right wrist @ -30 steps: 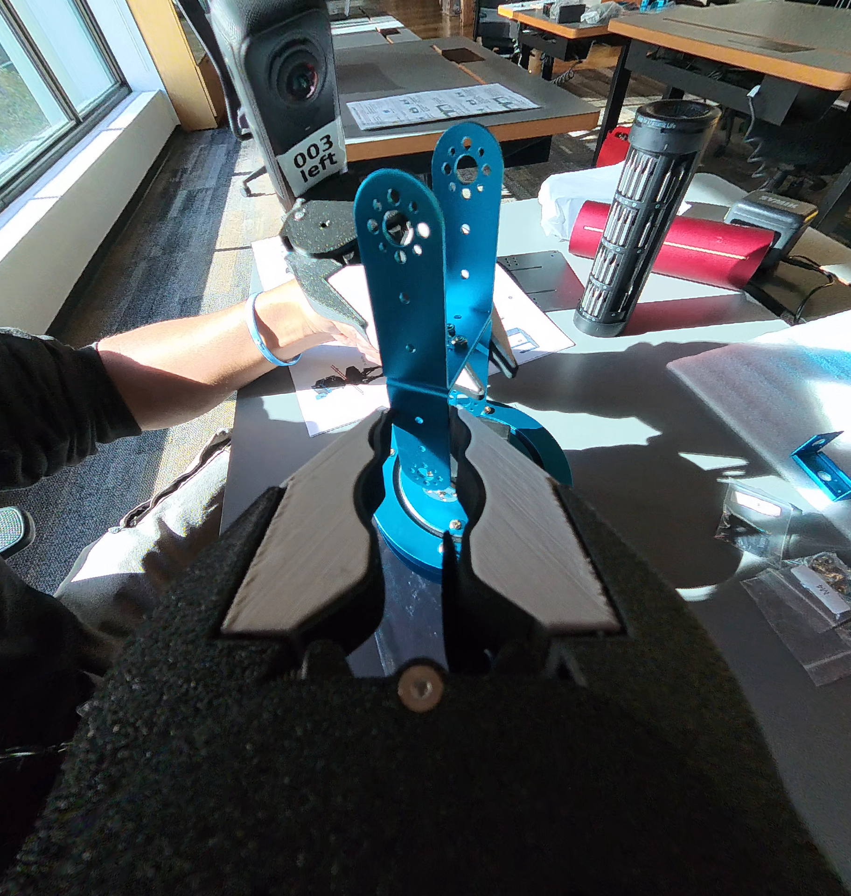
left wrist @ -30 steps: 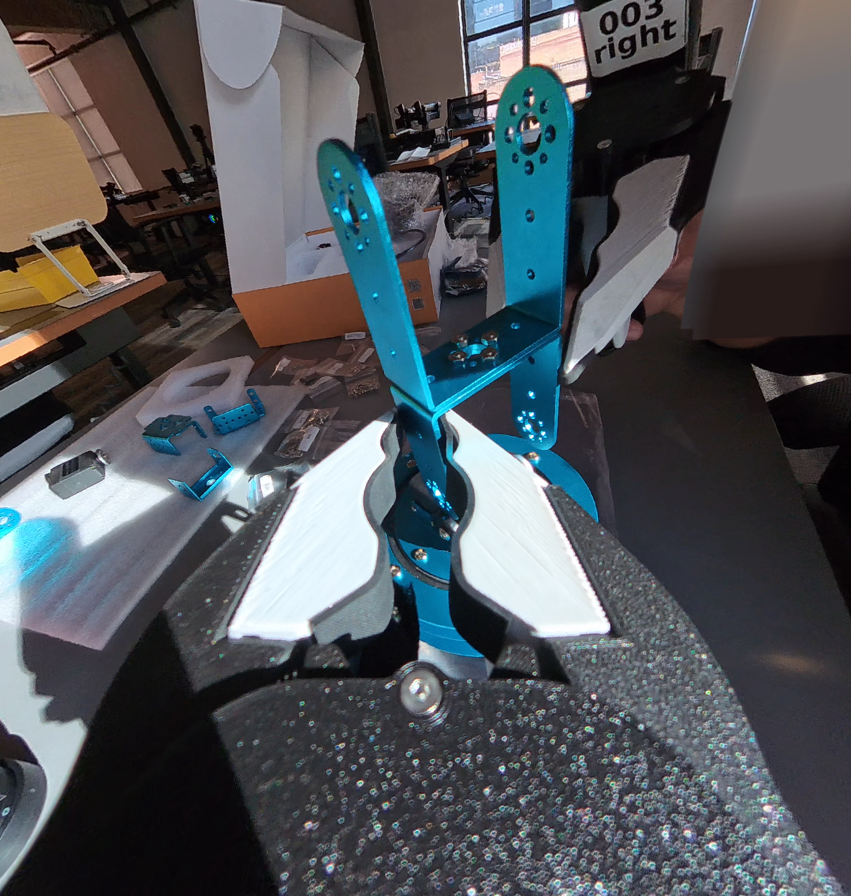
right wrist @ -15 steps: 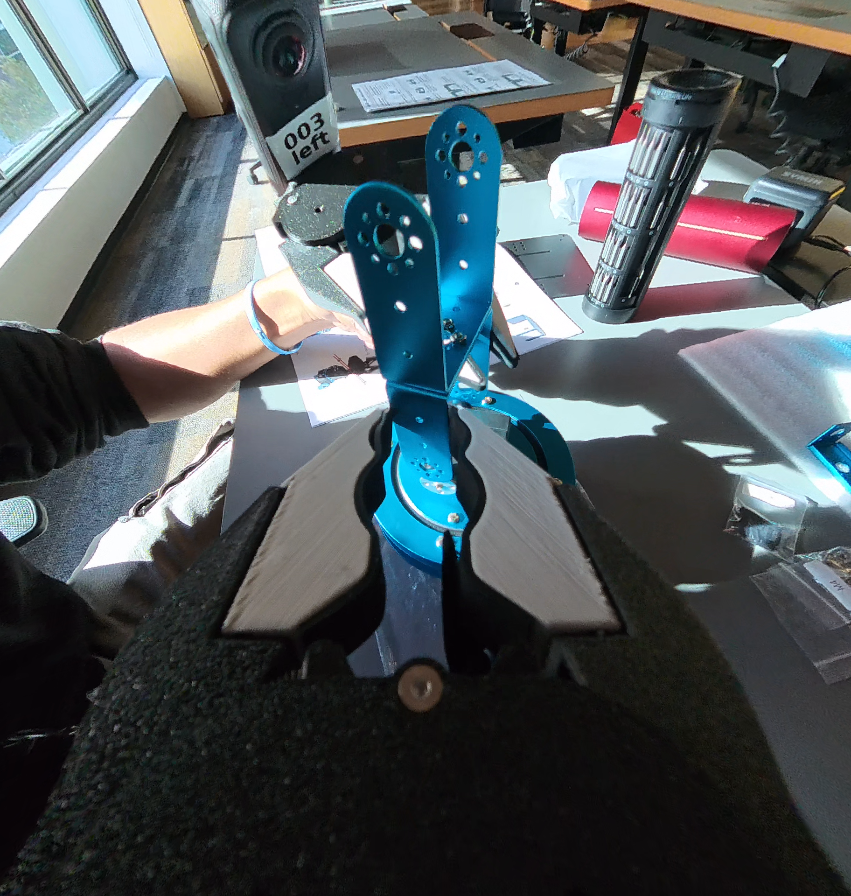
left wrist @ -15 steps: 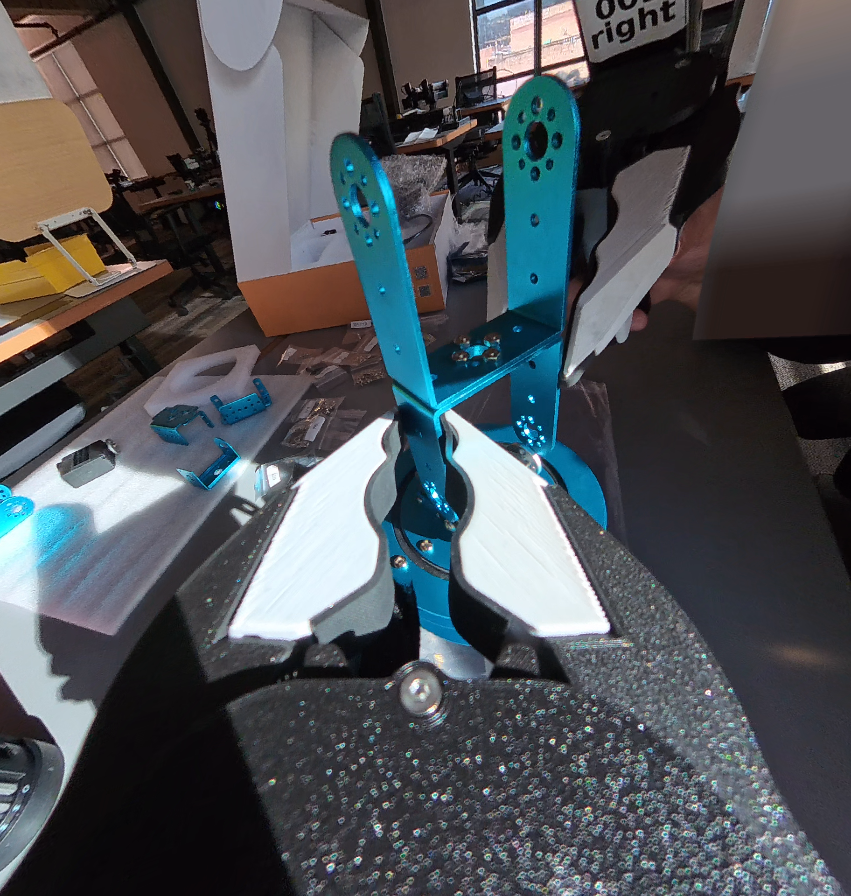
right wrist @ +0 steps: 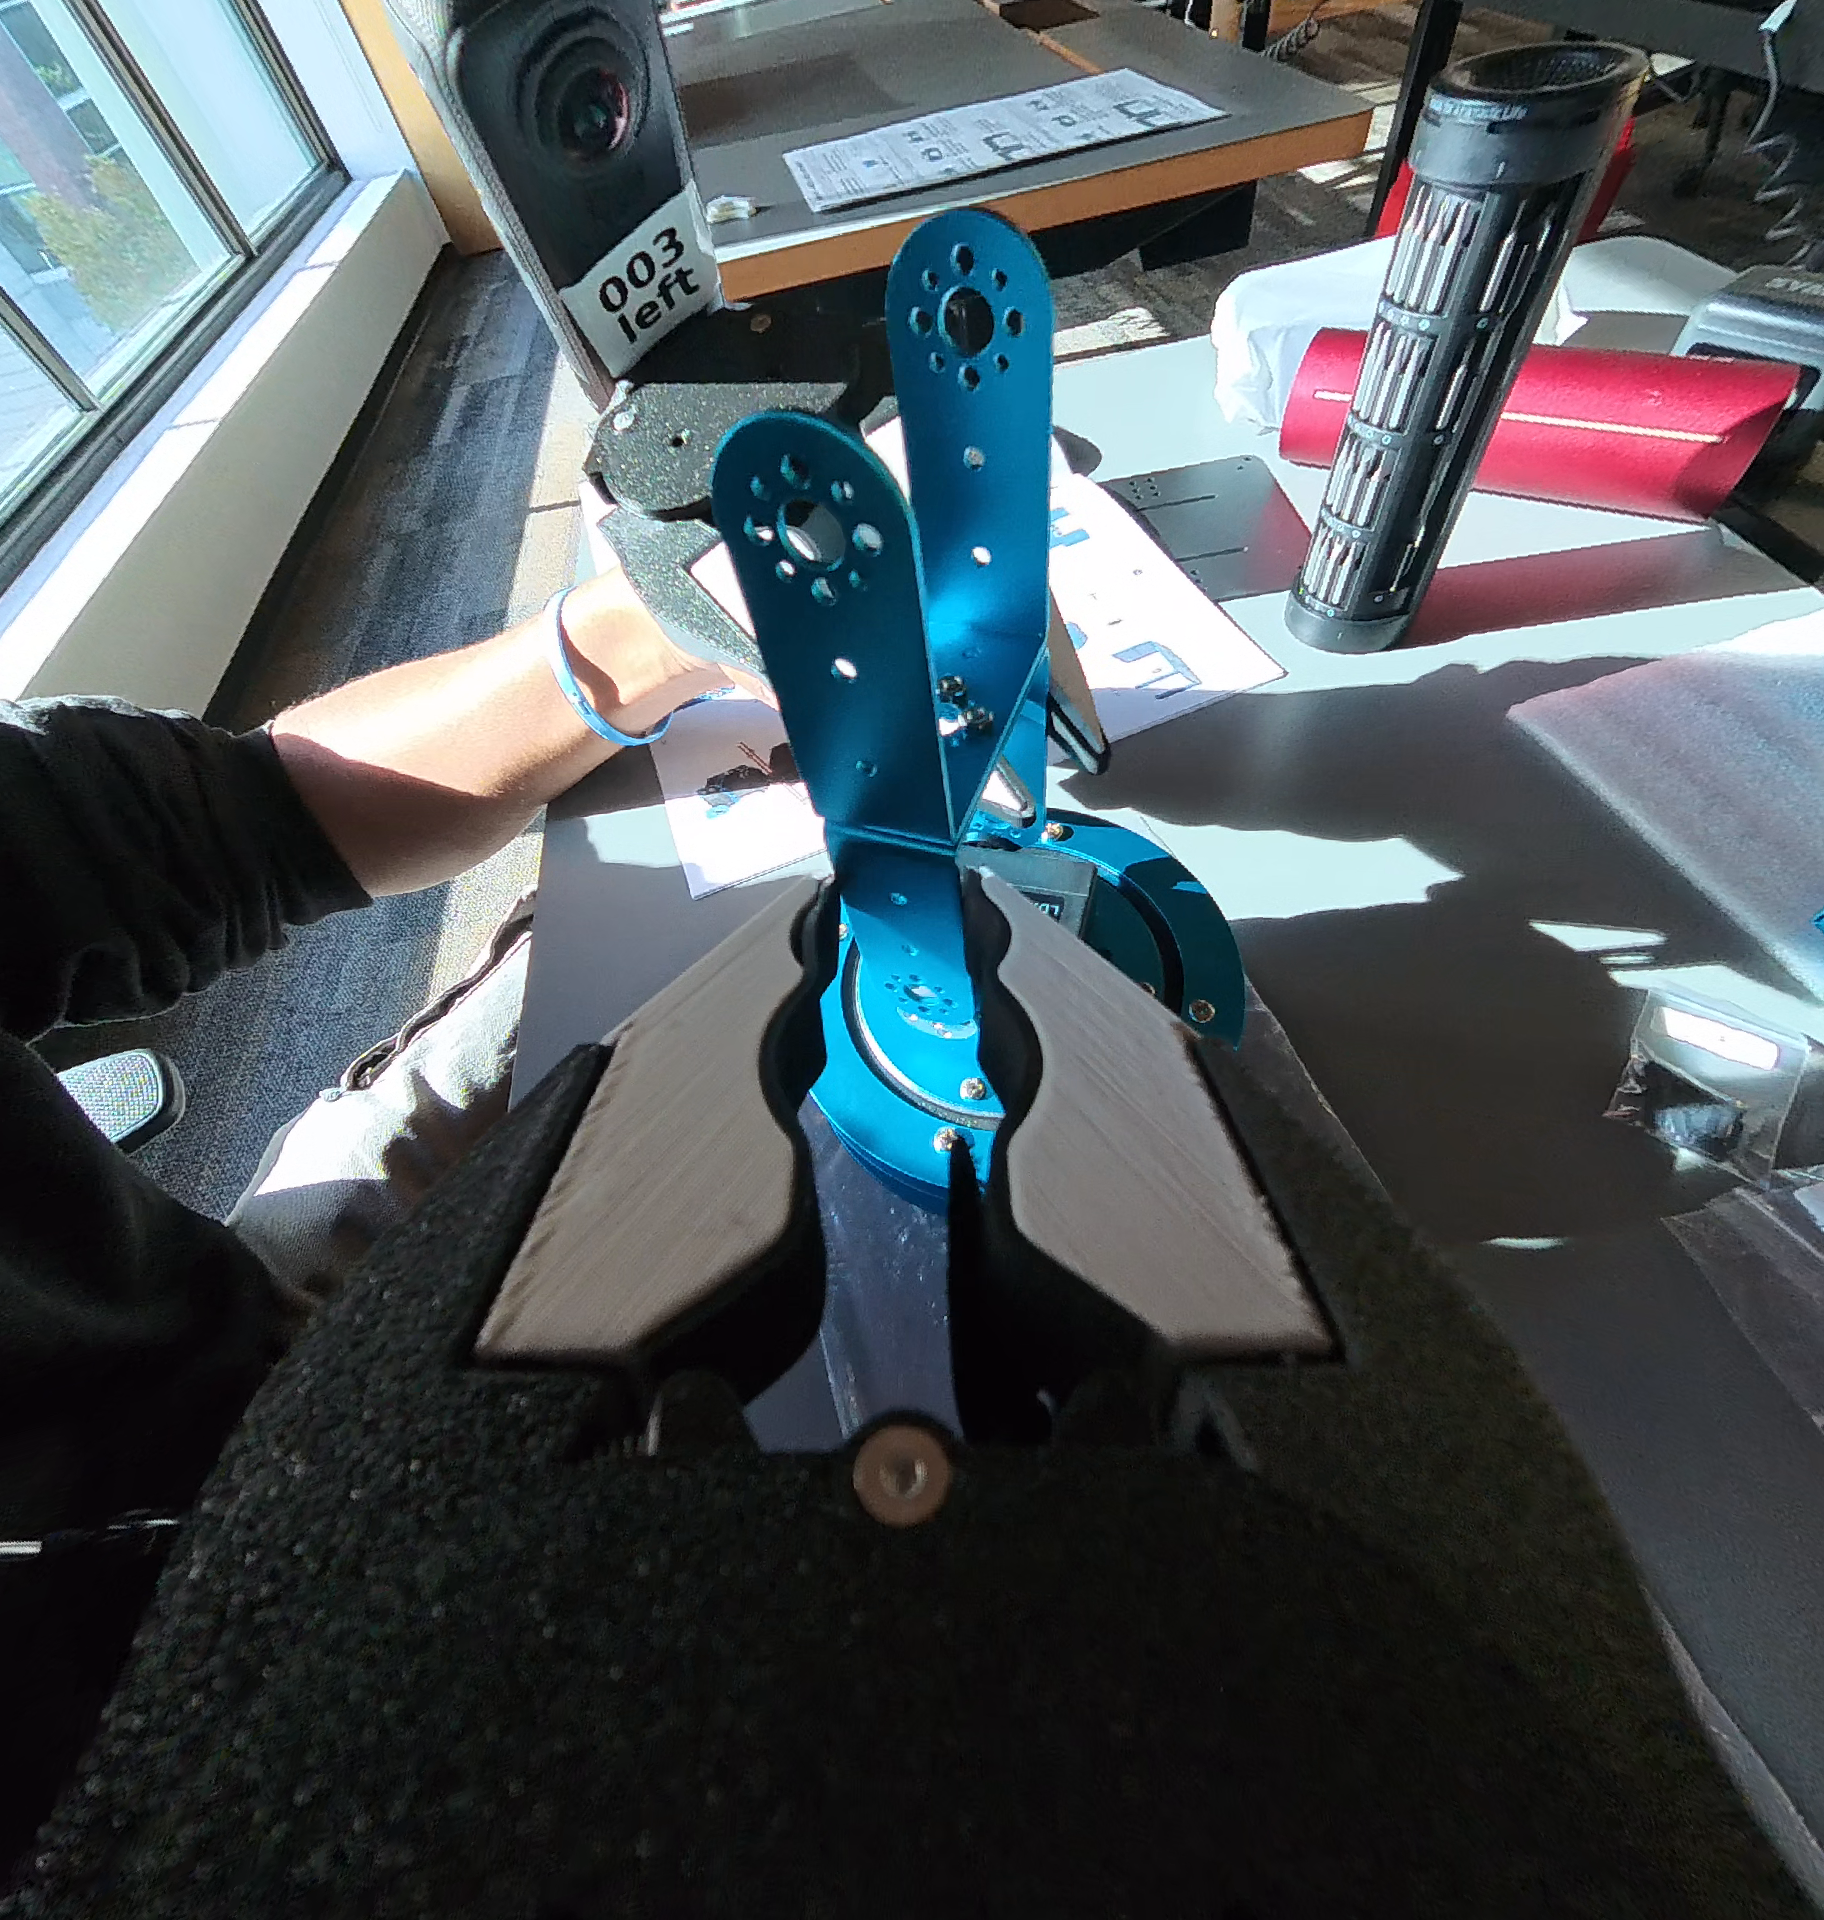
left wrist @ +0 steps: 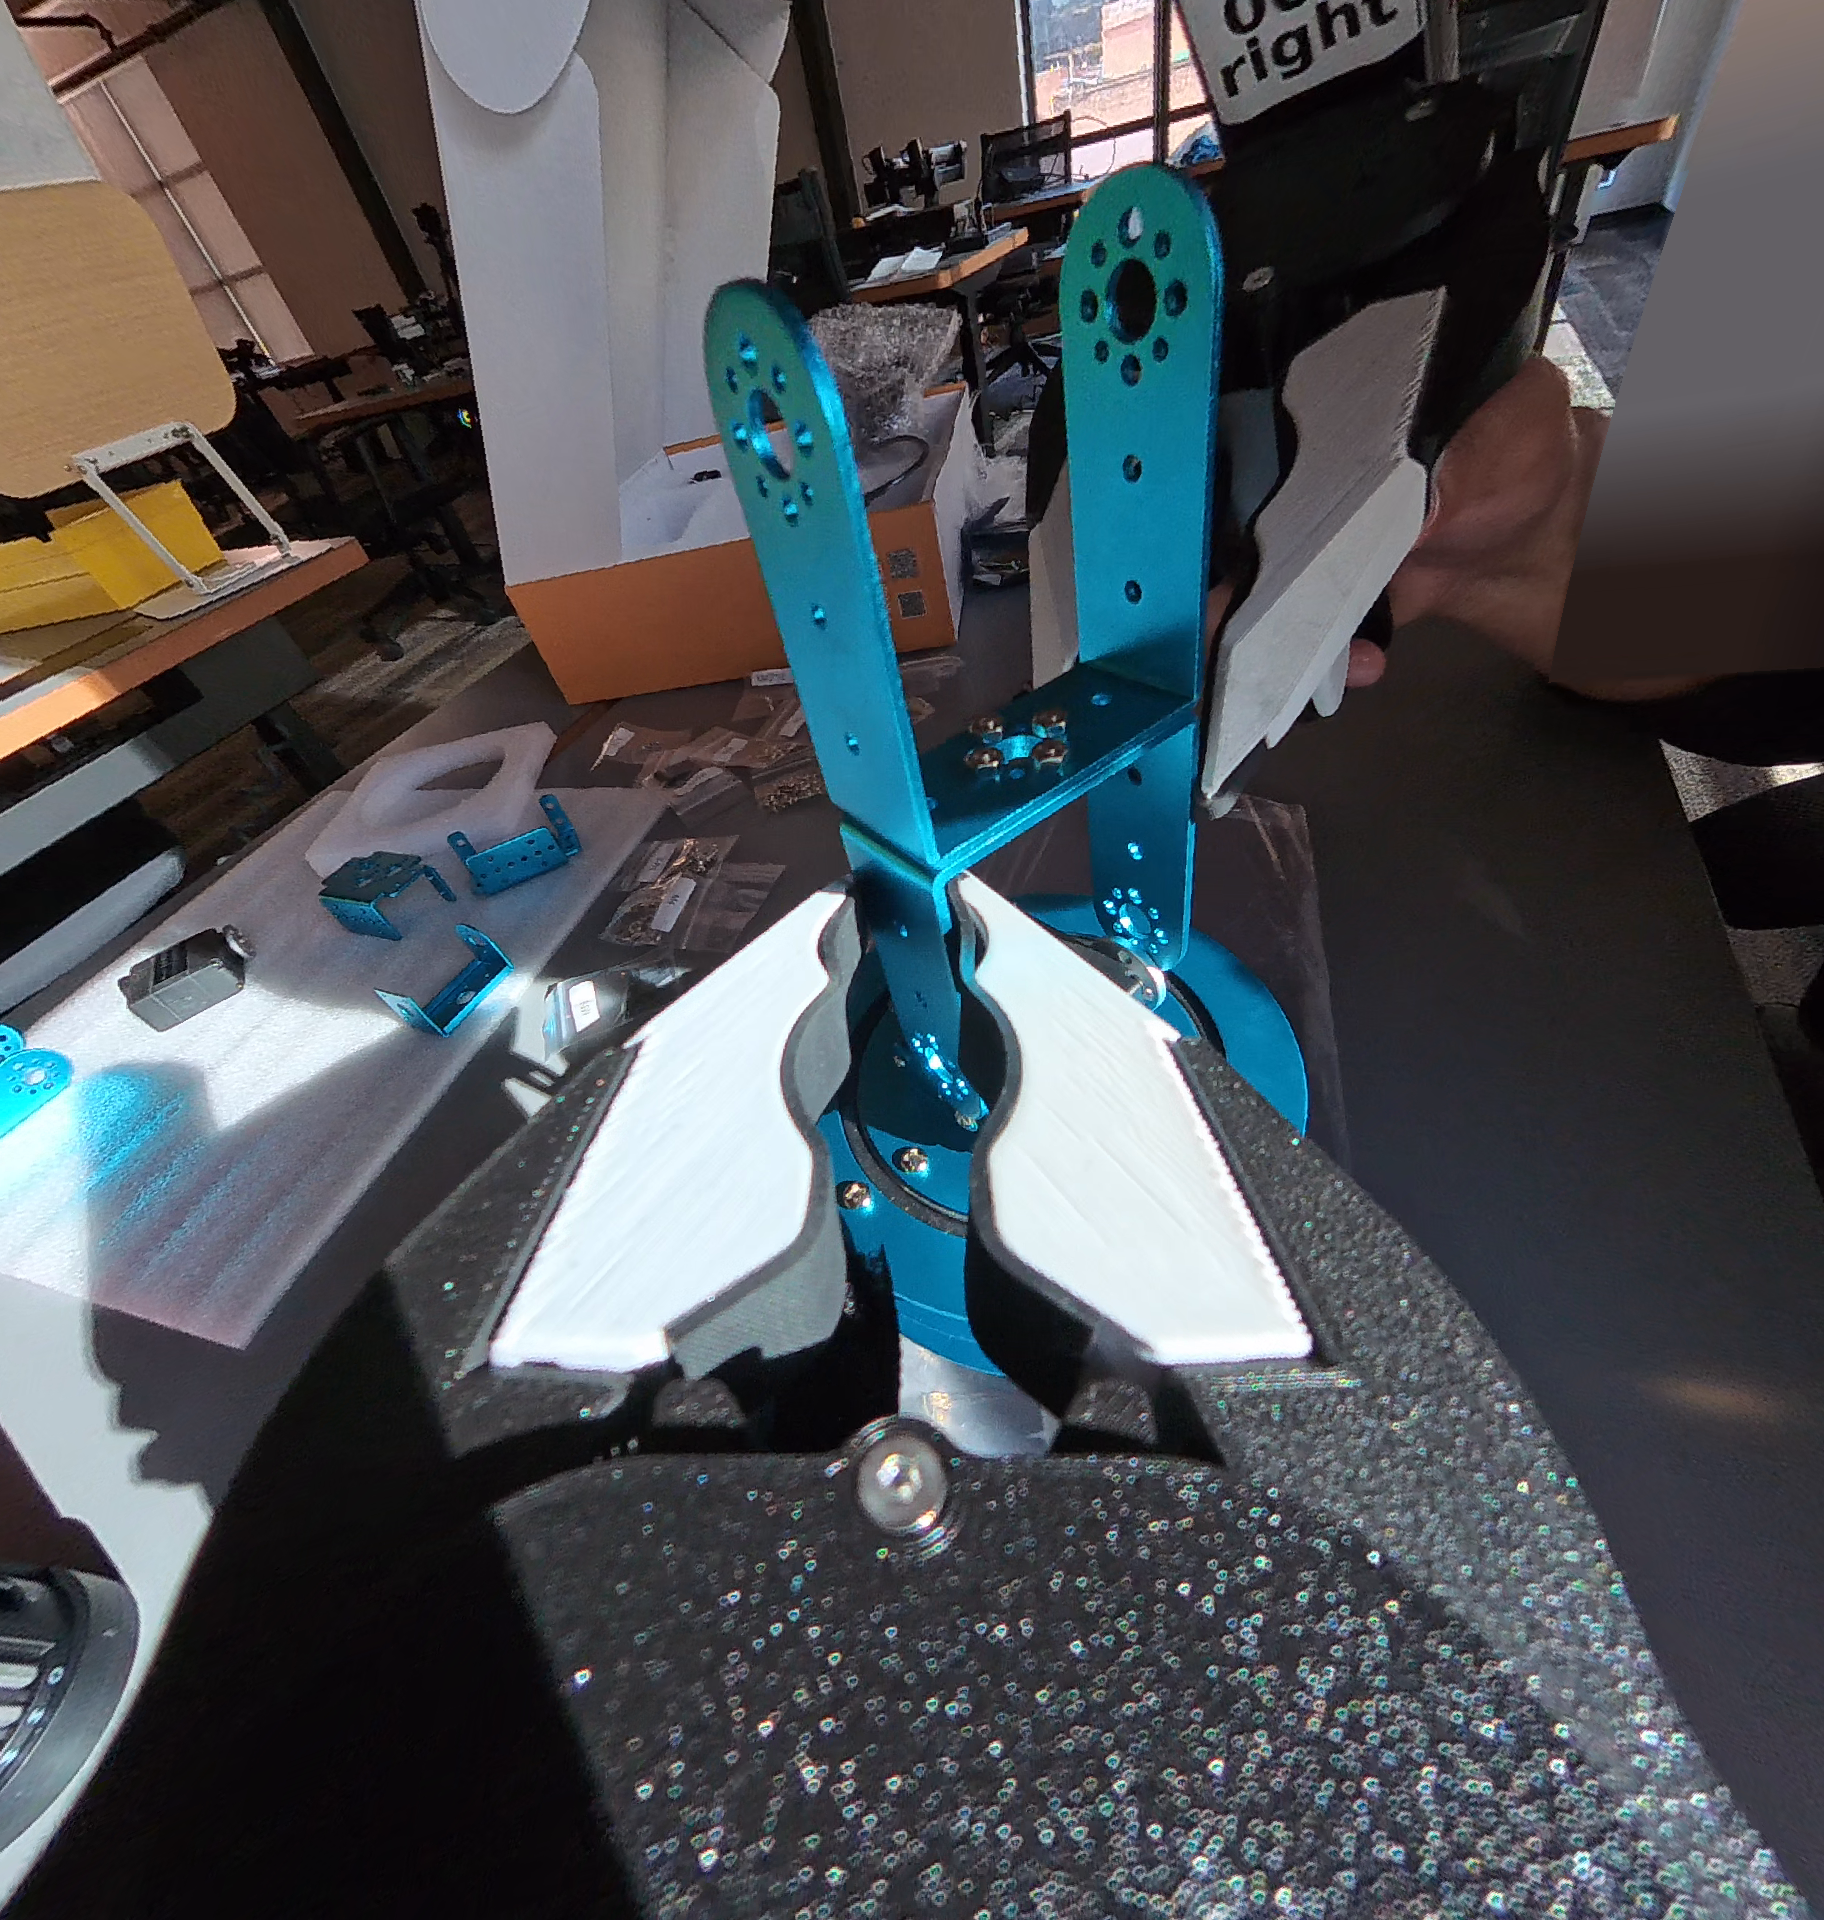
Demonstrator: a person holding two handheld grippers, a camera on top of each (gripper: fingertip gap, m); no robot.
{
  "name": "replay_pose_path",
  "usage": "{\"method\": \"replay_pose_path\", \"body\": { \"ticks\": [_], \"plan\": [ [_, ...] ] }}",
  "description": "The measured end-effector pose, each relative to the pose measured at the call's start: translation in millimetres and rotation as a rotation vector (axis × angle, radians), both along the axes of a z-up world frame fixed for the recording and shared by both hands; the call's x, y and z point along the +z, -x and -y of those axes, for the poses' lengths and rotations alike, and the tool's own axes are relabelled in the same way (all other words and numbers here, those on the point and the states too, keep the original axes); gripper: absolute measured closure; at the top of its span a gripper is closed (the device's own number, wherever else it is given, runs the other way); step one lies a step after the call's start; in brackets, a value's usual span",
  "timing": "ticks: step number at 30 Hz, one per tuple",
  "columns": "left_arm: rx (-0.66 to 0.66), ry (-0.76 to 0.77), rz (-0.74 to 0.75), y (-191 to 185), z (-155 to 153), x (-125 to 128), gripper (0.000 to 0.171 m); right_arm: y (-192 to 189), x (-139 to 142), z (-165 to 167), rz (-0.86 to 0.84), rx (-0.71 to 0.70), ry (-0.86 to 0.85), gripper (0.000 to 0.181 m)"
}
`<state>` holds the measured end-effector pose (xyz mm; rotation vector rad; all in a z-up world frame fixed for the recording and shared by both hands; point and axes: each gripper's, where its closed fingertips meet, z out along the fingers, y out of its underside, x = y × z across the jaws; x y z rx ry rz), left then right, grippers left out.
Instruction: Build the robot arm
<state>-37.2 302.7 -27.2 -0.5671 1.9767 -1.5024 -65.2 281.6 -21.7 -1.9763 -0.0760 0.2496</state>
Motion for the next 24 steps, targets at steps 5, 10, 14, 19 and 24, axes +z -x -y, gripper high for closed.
{"method": "replay_pose_path", "body": {
  "ticks": [5,10,14,19,24],
  "plan": [
    [0.015,-0.012,0.005,-2.1,-0.9,-0.9,0.158,-1.9,-0.4,-0.5,0.007,-0.002,-0.001,0.158],
    [0.024,-0.018,-0.004,-3.9,-1.6,-1.8,0.159,-3.0,-0.8,-1.2,0.004,-0.006,-0.002,0.159],
    [0.045,-0.048,-0.011,-4.3,-5.4,-2.2,0.159,-3.2,-0.8,-4.1,-0.014,-0.004,-0.009,0.158],
    [0.059,-0.07,-0.012,-4.0,-7.0,-2.5,0.159,-3.2,-0.9,-4.9,-0.015,0.003,-0.01,0.158],
    [0.05,-0.055,-0.049,-2.1,-8.8,-3.0,0.158,-1.5,-0.9,-6.7,-0.014,0.014,-0.005,0.158]
  ]
}}
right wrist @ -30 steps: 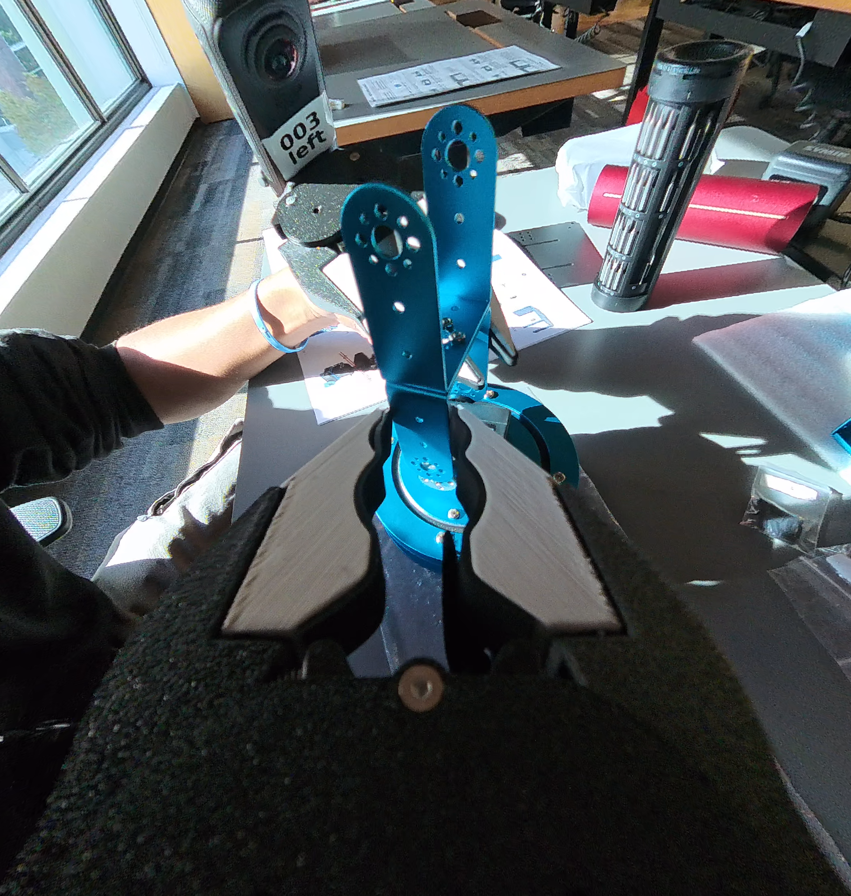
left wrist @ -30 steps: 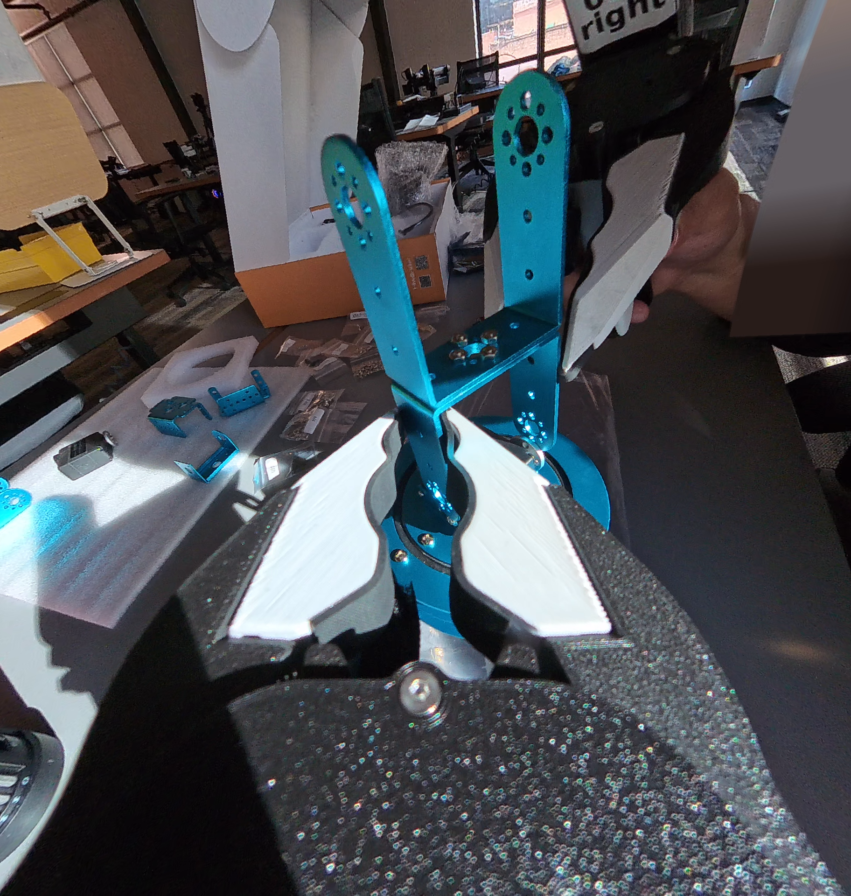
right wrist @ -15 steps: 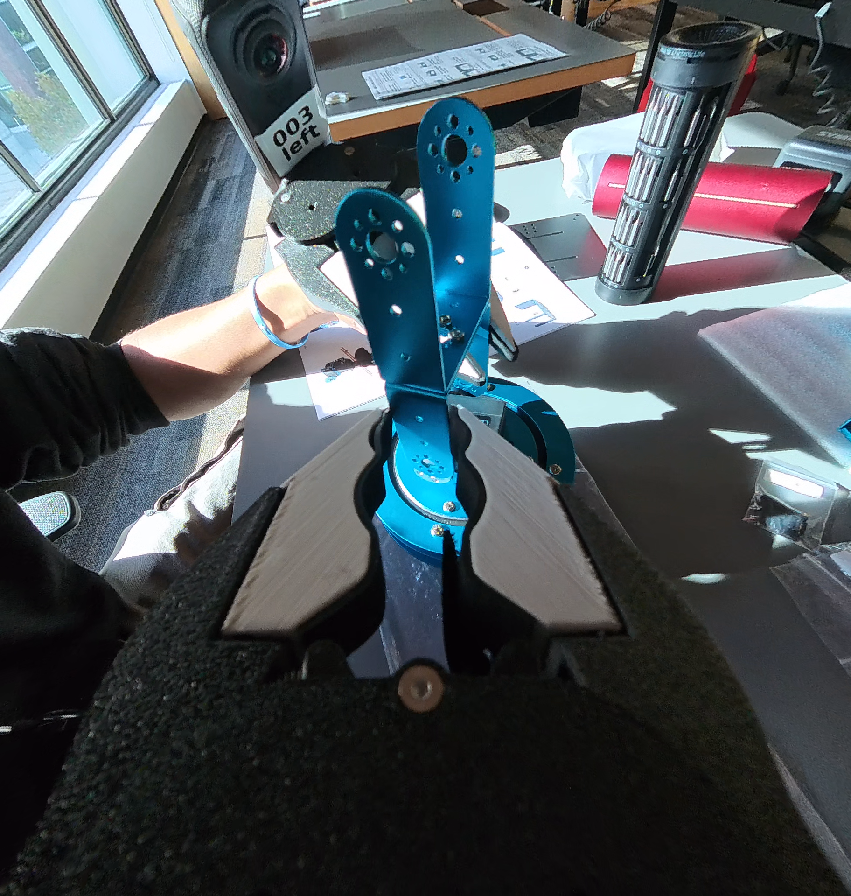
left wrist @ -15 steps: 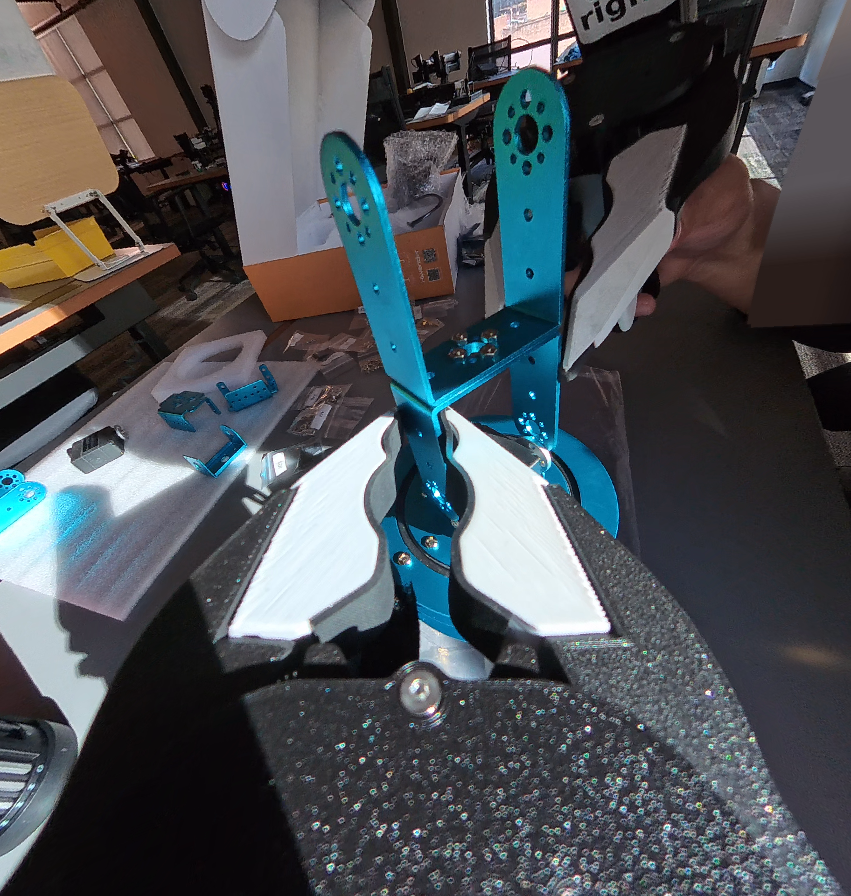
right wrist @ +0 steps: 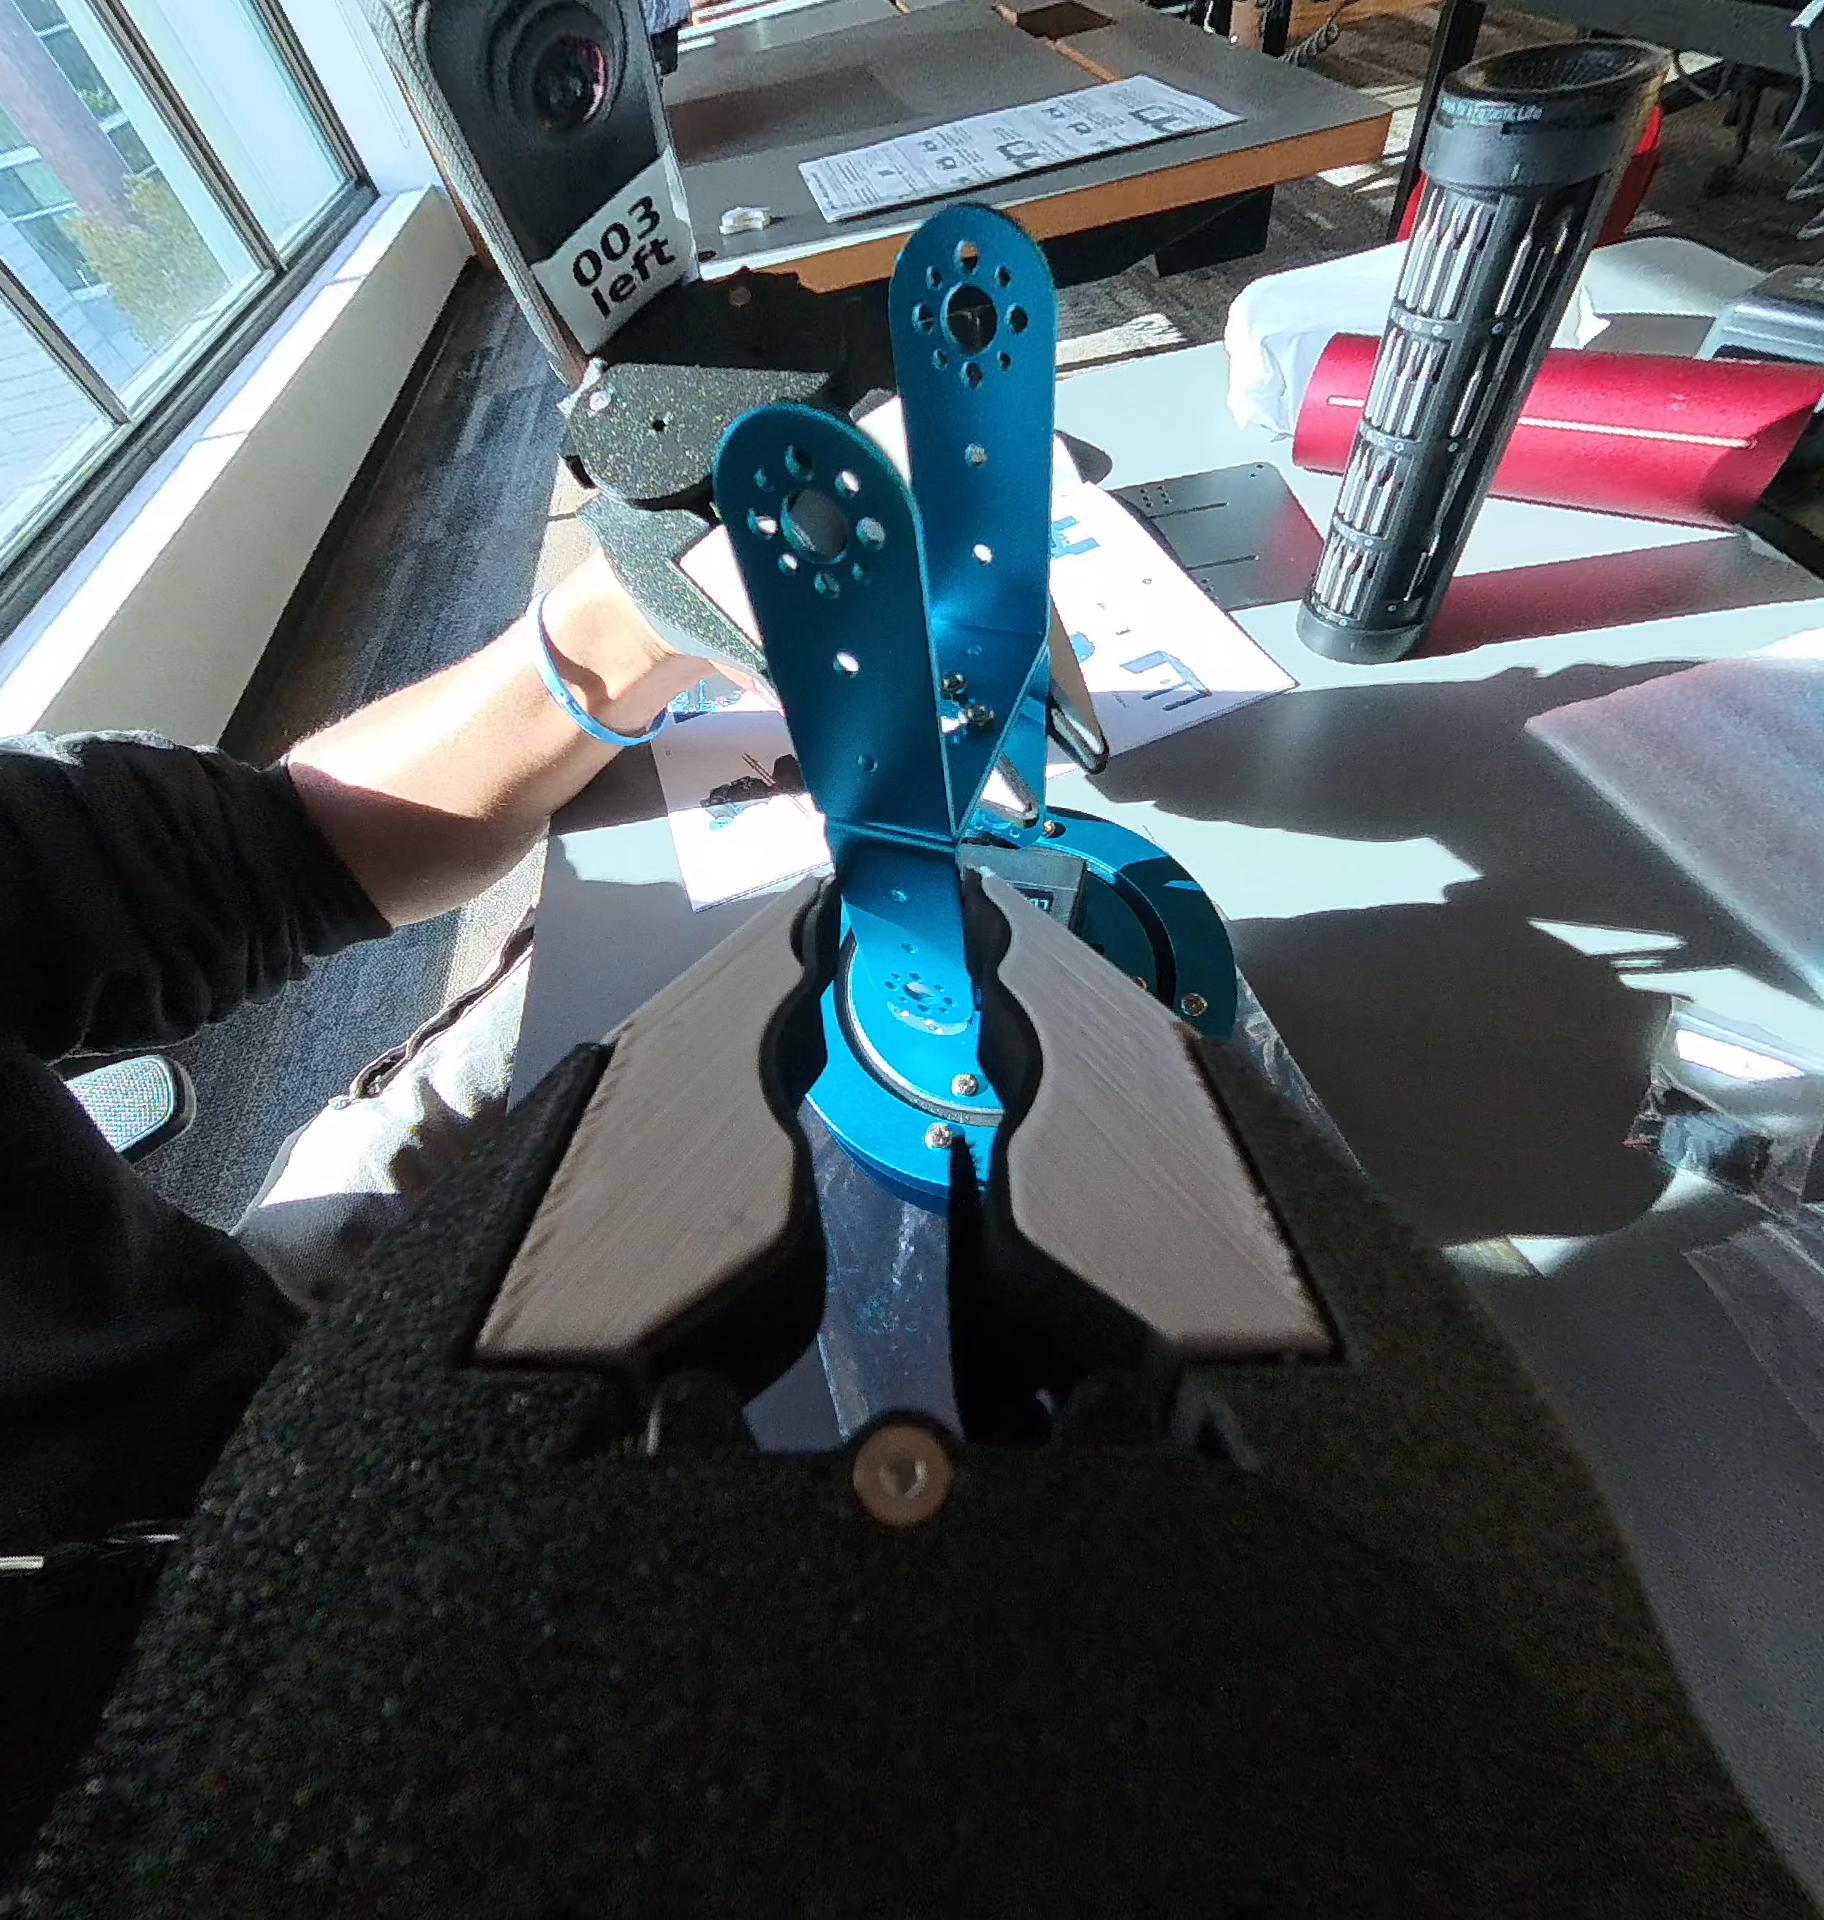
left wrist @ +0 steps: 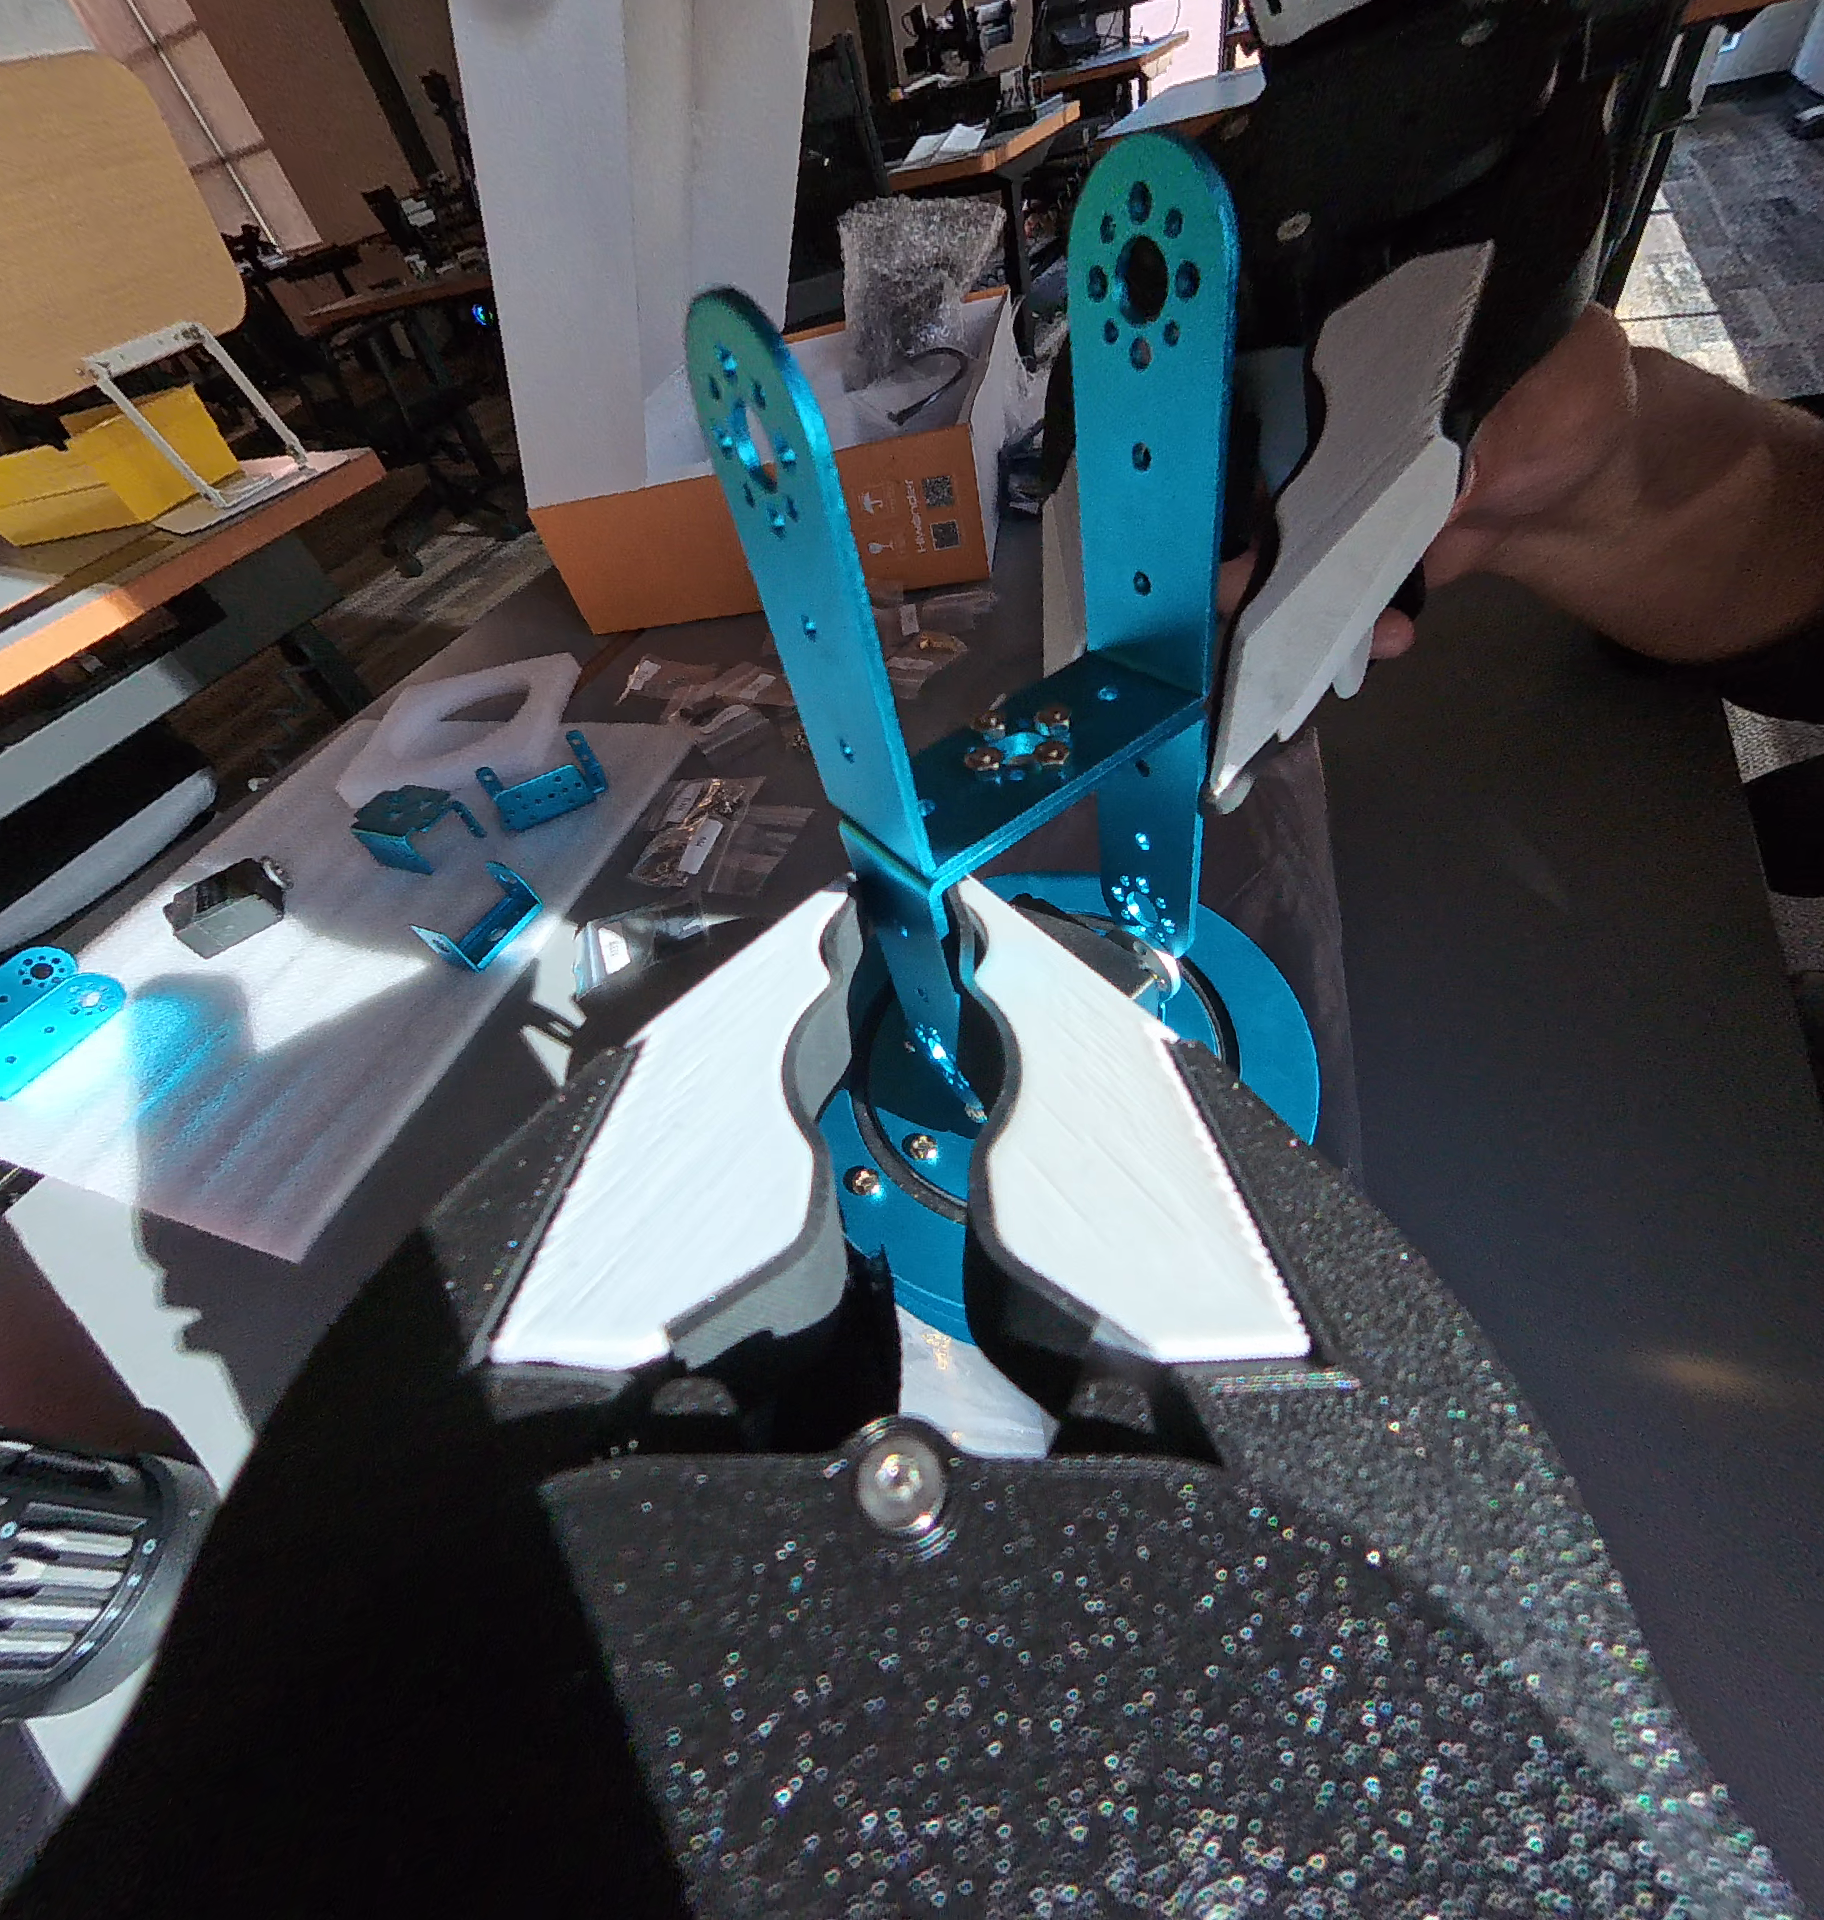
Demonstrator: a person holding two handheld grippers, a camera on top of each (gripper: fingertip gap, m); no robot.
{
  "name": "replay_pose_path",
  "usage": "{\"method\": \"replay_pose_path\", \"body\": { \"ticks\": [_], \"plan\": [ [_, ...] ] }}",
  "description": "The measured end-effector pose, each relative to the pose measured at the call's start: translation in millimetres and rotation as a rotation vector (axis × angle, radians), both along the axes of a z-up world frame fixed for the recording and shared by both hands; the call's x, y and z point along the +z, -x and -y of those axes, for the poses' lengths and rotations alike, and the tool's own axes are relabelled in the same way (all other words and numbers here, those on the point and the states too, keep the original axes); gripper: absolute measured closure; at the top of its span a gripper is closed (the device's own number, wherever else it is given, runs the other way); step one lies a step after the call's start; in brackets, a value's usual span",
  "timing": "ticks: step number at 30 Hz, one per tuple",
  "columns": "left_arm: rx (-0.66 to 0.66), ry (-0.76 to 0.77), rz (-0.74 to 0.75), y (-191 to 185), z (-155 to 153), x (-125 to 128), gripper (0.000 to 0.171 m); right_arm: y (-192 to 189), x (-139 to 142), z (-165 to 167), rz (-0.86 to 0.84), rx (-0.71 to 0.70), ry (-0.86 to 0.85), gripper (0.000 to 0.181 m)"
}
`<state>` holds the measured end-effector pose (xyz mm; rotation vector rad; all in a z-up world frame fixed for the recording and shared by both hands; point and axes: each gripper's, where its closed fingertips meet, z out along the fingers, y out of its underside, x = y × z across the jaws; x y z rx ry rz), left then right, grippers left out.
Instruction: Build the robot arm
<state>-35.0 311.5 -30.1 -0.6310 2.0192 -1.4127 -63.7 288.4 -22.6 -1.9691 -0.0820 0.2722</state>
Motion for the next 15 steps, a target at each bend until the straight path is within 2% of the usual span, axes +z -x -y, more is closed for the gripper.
{"method": "replay_pose_path", "body": {
  "ticks": [7,10,15],
  "plan": [
    [0.042,-0.029,-0.005,2,-5,-1,0.16,4,-1,-3,0.069,0.024,0.04,0.159],
    [0.125,-0.053,0.001,2,-7,-1,0.162,5,-1,-3,0.08,0.032,0.078,0.159],
    [0.284,-0.208,-0.003,1,-12,-4,0.161,5,-1,-2,0.108,0.069,0.144,0.159]
  ]
}}
